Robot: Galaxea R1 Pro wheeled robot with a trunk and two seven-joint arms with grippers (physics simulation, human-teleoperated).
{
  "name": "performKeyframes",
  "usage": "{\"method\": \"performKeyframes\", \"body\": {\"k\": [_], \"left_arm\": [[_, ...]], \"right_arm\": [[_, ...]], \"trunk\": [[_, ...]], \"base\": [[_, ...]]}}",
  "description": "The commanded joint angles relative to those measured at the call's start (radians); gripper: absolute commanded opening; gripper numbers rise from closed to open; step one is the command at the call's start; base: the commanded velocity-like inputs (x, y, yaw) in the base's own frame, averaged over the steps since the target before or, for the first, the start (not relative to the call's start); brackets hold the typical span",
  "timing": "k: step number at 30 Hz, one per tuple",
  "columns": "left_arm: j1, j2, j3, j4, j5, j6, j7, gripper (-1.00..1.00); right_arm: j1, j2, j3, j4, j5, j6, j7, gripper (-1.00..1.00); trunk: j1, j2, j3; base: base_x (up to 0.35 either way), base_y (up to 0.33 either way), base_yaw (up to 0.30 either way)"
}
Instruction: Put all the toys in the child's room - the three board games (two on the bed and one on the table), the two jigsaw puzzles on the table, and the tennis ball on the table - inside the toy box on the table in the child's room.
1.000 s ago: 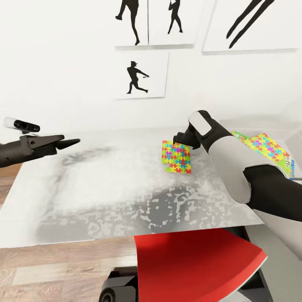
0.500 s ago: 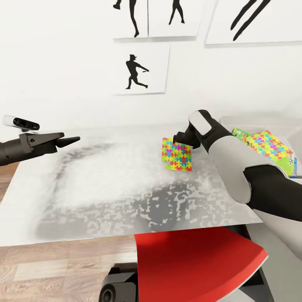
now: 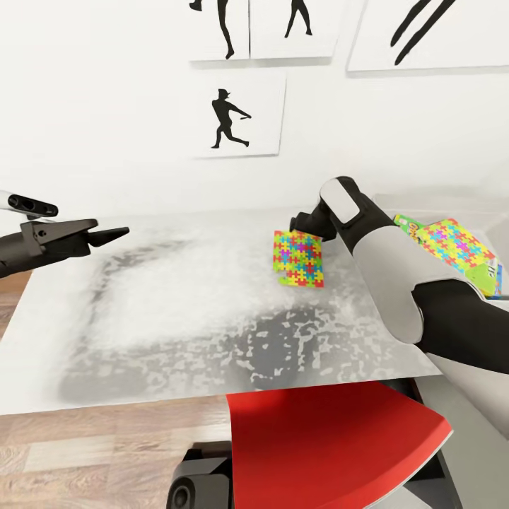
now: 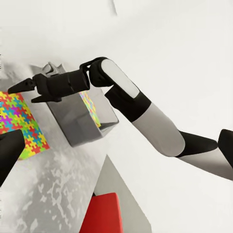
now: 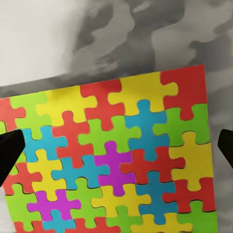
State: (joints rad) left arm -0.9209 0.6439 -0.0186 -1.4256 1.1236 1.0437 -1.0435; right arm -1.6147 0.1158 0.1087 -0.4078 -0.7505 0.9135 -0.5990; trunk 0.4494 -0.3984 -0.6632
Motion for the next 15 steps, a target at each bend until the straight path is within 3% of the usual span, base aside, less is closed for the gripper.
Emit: {"method": "performKeyframes", "body": {"k": [1, 15], "left_arm": [[-0.001, 0.003, -0.002, 0.001, 0.002, 0.004, -0.003, 1.00], [-0.001, 0.017, -0.002, 0.001, 0.003, 0.004, -0.003, 1.00]], "right_arm": [[-0.001, -0.001, 0.007, -0.002, -0.010, 0.002, -0.006, 1.00], [-0.001, -0.001, 0.008, -0.005, -0.010, 0.002, 0.005, 1.00]], "trunk": [[0.001, -0.002, -0.001], [0.001, -0.002, -0.001]], "base": [[0.000, 0.000, 0.000], [0.000, 0.000, 0.000]]}}
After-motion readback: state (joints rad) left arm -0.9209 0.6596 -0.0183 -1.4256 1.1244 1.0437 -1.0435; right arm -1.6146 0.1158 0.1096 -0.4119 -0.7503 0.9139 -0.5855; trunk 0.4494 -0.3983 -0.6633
